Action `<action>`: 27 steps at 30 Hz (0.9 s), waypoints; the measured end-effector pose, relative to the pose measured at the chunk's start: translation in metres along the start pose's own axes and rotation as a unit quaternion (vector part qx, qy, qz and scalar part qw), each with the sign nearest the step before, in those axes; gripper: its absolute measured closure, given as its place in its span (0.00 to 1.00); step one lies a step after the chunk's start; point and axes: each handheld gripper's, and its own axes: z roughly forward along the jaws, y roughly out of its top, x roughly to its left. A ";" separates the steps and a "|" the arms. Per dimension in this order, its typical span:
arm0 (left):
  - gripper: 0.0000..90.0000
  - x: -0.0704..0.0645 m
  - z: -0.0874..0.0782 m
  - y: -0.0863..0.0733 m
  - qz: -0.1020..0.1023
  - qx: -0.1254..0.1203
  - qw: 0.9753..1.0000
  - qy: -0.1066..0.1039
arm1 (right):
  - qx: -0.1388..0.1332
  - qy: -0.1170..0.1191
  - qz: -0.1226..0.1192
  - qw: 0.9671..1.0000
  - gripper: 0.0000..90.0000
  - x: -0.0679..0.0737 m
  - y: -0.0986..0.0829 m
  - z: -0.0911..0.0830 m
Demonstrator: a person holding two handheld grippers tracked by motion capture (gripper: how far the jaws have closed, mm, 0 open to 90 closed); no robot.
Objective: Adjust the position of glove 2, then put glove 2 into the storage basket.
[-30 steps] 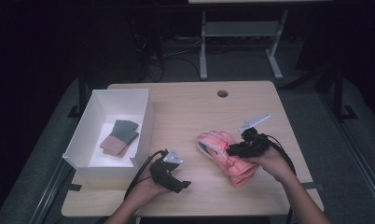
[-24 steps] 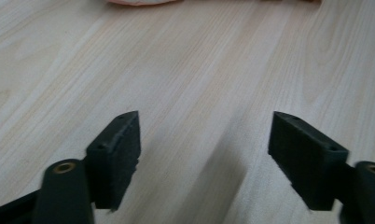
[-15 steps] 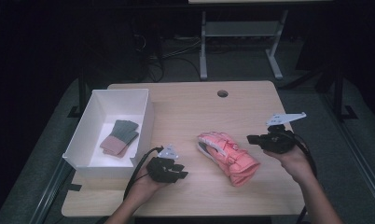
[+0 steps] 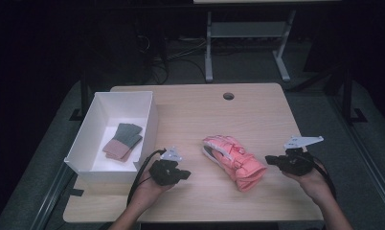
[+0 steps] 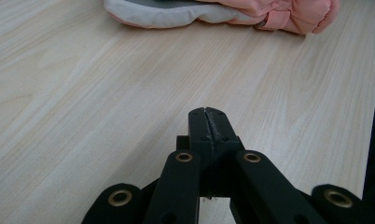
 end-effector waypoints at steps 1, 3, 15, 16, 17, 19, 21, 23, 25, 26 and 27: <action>1.00 0.000 0.000 0.000 0.004 0.004 1.000 0.000 | 0.000 0.000 0.000 1.000 1.00 0.000 0.000 0.000; 1.00 0.000 0.002 0.001 0.002 0.001 1.000 0.000 | 0.009 0.004 -0.004 1.000 1.00 0.002 -0.001 0.006; 1.00 0.002 0.026 0.031 0.010 -0.006 1.000 -0.011 | 0.038 0.023 -0.017 0.999 1.00 0.007 -0.006 0.027; 1.00 0.002 0.026 0.031 0.010 -0.006 1.000 -0.011 | 0.040 0.024 -0.014 0.999 1.00 0.007 -0.006 0.027; 1.00 0.002 0.029 0.035 0.015 -0.007 1.000 -0.011 | 0.040 0.024 -0.014 0.999 1.00 0.007 -0.006 0.027; 1.00 0.001 0.034 0.041 0.017 -0.008 1.000 -0.014 | 0.038 0.024 -0.016 0.999 1.00 0.006 -0.007 0.028; 1.00 0.000 0.042 0.050 0.027 -0.007 1.000 -0.015 | 0.042 0.025 -0.017 0.999 1.00 0.006 -0.007 0.028; 1.00 0.000 0.049 0.057 0.032 -0.006 0.999 -0.016 | 0.045 0.026 -0.017 0.998 1.00 0.006 -0.007 0.029; 1.00 0.000 0.056 0.062 0.034 -0.003 0.999 -0.019 | 0.048 0.029 -0.016 0.998 1.00 0.005 -0.008 0.030; 1.00 0.000 0.062 0.066 0.032 -0.006 0.999 -0.021 | 0.048 0.031 -0.017 0.998 1.00 0.005 -0.008 0.030; 1.00 0.000 0.062 0.066 0.032 -0.006 0.999 -0.021 | 0.048 0.031 -0.017 0.998 1.00 0.005 -0.008 0.030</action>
